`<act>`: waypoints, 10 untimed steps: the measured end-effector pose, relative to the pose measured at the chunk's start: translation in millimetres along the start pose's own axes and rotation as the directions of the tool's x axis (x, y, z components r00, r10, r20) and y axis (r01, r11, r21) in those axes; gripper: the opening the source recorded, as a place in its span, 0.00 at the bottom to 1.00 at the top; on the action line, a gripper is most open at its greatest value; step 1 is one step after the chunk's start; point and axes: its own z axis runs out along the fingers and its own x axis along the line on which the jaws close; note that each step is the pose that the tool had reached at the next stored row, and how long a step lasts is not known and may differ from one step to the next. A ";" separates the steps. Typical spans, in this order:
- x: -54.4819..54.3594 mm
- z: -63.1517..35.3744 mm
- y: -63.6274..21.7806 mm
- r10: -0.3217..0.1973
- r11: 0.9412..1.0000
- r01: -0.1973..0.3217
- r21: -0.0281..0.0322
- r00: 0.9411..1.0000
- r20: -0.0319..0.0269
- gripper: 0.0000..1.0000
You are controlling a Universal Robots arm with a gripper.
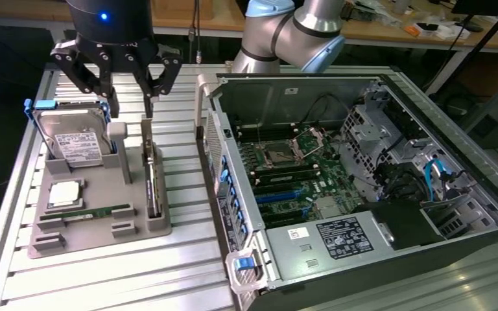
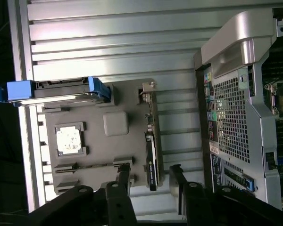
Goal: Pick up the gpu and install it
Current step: 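Pick up the gpu and move the gpu toward the slot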
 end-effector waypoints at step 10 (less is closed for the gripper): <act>0.0 0.1 -0.4 0.000 1.000 0.000 0.000 1.000 0.000 0.84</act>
